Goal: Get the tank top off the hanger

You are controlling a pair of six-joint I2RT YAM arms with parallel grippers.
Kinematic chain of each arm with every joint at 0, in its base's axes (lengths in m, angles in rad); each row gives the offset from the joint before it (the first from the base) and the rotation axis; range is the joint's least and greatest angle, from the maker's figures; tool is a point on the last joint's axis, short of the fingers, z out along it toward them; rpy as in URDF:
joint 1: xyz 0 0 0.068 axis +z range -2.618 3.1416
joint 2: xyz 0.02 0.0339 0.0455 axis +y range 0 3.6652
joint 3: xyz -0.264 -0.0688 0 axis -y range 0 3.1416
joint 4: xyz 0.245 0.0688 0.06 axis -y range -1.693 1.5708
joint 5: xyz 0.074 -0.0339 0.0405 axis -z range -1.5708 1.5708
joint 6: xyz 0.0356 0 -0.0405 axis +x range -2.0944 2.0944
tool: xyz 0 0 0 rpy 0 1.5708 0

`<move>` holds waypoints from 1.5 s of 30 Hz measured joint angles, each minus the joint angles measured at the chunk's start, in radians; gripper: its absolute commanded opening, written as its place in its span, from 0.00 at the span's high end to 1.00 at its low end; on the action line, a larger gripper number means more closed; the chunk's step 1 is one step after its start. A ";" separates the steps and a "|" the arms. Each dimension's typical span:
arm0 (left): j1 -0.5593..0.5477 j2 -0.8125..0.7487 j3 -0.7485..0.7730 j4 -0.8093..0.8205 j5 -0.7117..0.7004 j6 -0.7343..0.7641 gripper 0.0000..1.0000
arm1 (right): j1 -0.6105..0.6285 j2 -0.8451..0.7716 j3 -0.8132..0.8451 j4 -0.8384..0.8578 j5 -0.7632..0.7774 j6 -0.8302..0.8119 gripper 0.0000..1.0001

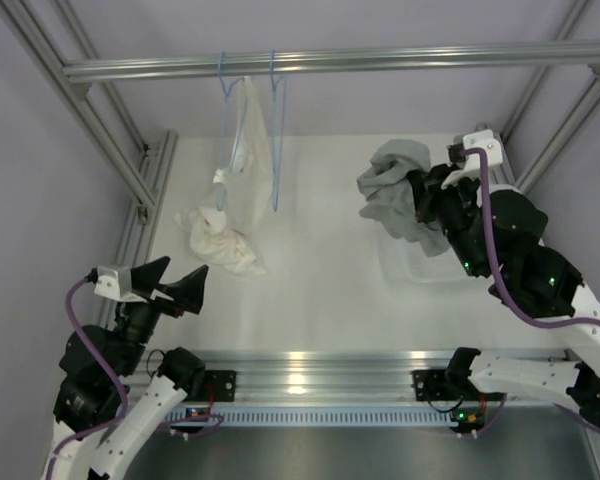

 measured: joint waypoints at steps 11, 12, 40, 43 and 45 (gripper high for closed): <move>0.000 0.000 -0.001 0.000 -0.003 0.000 0.01 | -0.587 0.093 0.071 -0.116 -0.122 -0.024 1.00; 0.000 0.000 -0.001 0.000 -0.003 0.000 0.01 | -0.646 0.106 0.062 -0.126 -0.159 -0.016 1.00; 0.000 0.000 -0.002 0.000 0.001 0.000 0.01 | -0.962 0.372 -0.514 0.168 -0.325 0.260 1.00; 0.000 0.000 -0.002 0.001 -0.002 -0.001 0.01 | -0.963 0.436 -0.509 0.190 -0.327 0.271 1.00; 0.000 0.000 -0.002 0.001 -0.007 -0.005 0.01 | -0.969 0.472 -0.498 0.193 -0.332 0.277 1.00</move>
